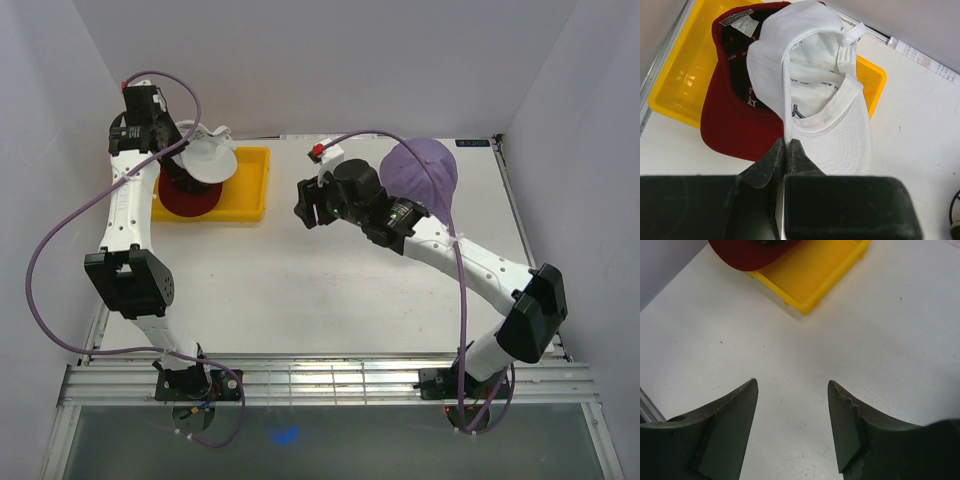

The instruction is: Stack the hats

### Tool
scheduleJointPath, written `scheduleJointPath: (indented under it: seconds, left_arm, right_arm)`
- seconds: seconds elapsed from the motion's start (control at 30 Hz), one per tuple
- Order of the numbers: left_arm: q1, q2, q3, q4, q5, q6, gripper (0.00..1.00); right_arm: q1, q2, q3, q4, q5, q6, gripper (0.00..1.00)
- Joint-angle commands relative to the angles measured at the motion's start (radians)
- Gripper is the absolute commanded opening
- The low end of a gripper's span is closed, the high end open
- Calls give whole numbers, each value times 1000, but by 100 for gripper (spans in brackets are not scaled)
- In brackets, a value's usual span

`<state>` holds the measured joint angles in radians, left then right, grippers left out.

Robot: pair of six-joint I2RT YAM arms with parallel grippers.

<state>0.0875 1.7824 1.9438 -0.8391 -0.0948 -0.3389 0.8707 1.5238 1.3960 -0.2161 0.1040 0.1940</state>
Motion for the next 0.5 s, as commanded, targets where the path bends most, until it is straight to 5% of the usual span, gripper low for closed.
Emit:
scheduleJointPath:
  seconds: [0.0, 0.47]
  left_arm:
    - [-15, -93, 9, 20, 27, -11, 0]
    - [-17, -221, -235, 11, 20, -14, 0]
  right_arm:
    - [45, 44, 122, 1, 42, -62, 64]
    - [126, 176, 251, -11, 45, -79, 65]
